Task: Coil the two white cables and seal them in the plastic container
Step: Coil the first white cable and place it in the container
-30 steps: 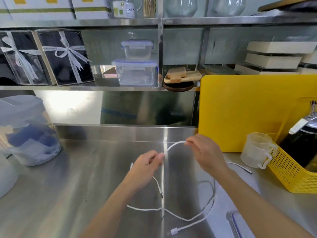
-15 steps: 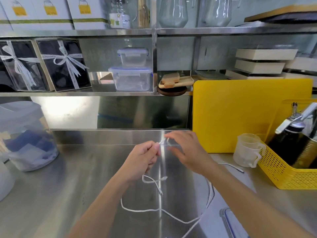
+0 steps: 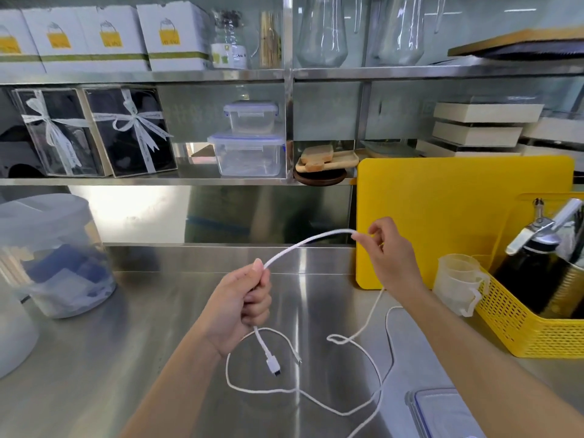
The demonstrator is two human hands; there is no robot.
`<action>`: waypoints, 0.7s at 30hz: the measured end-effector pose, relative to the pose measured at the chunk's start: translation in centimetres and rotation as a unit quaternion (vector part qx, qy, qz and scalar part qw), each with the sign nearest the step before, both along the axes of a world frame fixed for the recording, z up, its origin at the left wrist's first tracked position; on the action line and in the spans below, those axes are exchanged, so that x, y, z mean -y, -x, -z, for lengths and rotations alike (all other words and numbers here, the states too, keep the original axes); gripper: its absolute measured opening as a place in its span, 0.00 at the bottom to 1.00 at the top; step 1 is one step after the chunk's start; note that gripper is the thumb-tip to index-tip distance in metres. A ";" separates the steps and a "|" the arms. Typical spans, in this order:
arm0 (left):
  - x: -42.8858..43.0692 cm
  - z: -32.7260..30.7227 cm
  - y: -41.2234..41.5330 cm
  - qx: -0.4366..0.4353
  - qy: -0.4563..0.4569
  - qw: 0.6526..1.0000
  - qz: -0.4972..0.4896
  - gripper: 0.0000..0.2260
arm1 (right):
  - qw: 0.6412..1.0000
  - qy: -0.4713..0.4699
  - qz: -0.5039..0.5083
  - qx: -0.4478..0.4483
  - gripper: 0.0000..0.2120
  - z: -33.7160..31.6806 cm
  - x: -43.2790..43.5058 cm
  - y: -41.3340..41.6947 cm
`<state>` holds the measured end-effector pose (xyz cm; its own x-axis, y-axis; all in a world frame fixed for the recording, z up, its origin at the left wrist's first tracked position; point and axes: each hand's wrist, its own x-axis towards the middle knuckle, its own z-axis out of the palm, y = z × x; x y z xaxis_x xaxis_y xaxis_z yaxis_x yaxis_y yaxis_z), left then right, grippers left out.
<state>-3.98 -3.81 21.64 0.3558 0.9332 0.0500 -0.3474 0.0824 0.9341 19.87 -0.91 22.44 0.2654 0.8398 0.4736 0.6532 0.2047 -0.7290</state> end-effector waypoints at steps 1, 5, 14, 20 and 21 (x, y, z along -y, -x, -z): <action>-0.1 -0.3 0.2 0.032 0.011 0.999 -0.013 0.14 | 0.999 0.036 -0.023 -0.020 0.08 0.5 0.2 -0.1; -0.7 -1.5 1.6 0.149 0.040 0.986 -0.066 0.17 | 0.956 0.133 -0.173 -0.198 0.10 2.8 1.7 0.4; -2.1 -3.8 5.1 0.331 -0.001 0.931 -0.153 0.09 | 0.902 0.188 -0.258 -0.290 0.09 5.1 3.9 2.5; -2.4 -3.8 5.4 0.229 -0.005 0.960 -0.160 0.16 | 0.994 0.038 -0.070 0.080 0.05 5.3 2.6 2.0; -2.4 -3.5 4.9 0.184 -0.005 0.969 -0.163 0.17 | 0.973 0.009 -0.073 0.221 0.06 4.9 2.5 2.1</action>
